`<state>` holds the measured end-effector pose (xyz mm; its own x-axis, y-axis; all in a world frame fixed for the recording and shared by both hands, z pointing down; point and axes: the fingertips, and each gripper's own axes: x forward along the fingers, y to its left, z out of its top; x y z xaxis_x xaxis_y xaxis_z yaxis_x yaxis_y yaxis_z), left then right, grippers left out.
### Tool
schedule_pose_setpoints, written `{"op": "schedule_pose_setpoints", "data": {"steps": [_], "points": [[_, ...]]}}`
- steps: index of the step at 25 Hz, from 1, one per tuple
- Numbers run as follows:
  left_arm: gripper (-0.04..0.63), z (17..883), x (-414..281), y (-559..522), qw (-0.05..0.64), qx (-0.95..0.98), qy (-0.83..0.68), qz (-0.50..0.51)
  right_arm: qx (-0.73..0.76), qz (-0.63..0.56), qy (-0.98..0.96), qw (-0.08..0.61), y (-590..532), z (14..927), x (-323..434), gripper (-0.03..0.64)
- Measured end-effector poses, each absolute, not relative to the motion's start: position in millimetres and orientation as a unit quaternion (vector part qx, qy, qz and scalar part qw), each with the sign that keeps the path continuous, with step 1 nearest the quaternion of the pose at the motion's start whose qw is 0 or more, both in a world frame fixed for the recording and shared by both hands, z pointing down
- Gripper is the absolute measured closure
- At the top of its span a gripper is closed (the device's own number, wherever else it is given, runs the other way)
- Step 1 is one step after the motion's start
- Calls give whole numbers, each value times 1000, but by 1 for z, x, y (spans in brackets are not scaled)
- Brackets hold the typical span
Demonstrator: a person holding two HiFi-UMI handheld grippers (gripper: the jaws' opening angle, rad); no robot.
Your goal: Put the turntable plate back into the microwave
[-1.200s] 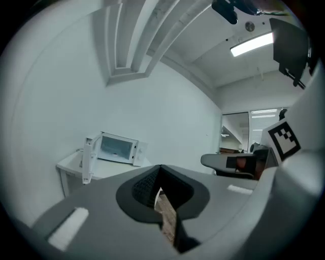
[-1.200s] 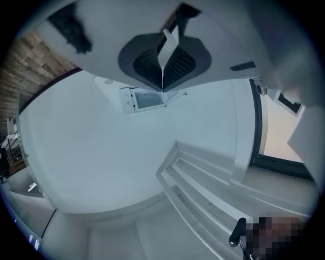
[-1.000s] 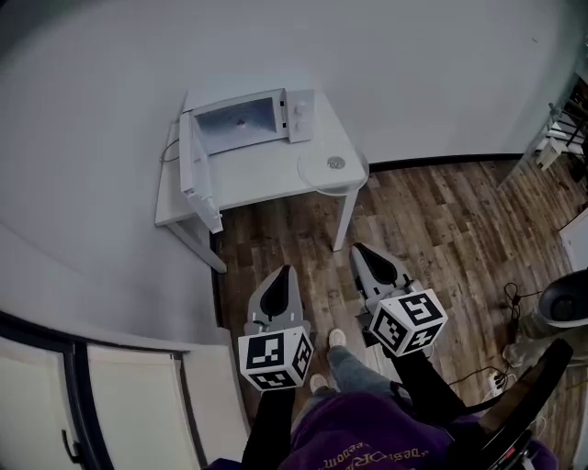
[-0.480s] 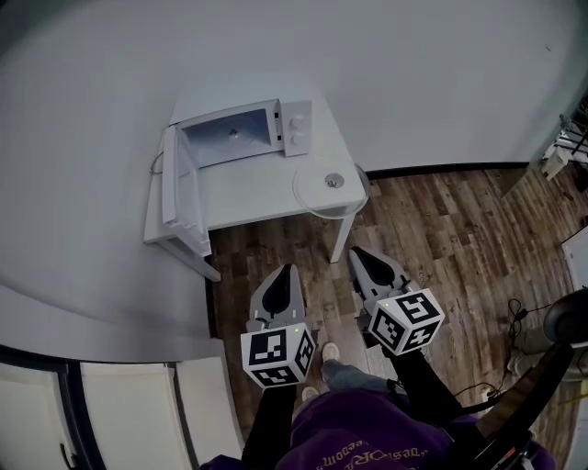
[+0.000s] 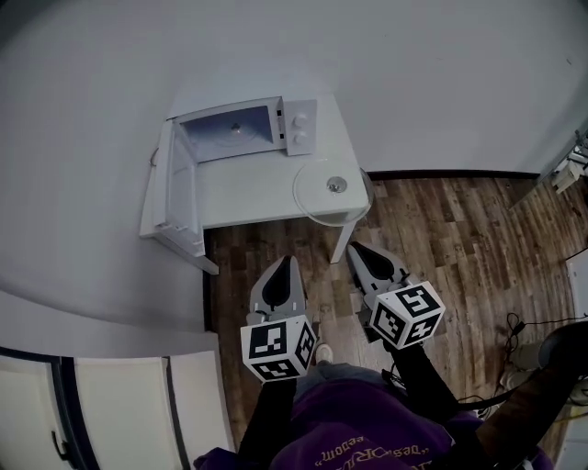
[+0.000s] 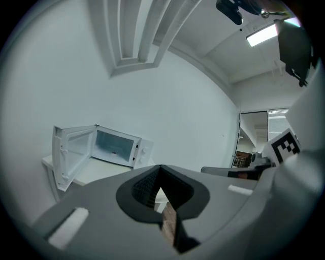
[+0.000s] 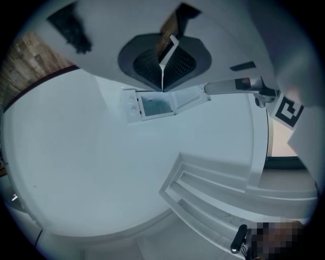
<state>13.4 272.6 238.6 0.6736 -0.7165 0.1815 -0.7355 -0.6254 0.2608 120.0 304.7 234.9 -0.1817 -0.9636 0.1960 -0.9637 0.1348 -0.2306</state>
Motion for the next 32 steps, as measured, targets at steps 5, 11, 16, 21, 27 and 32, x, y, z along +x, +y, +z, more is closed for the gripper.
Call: {"op": "schedule_pose_setpoints", "data": {"steps": [5, 11, 16, 21, 27, 32], "points": [[591, 244, 26, 265, 156, 904, -395, 42, 640, 157, -752, 28, 298, 247, 124, 606], [591, 256, 43, 248, 154, 912, -375, 56, 658, 167, -733, 37, 286, 261, 144, 606], [591, 253, 60, 218, 145, 921, -357, 58, 686, 163, -707, 41, 265, 263, 165, 606], [591, 256, 78, 182, 140, 930, -333, 67, 696, 175, -696, 39, 231, 267, 175, 606], [591, 260, 99, 143, 144, 941, -296, 80, 710, 184, -678, 46, 194, 272, 189, 606], [591, 266, 113, 115, 144, 949, -268, 87, 724, 191, -661, 46, 168, 279, 199, 606]]}}
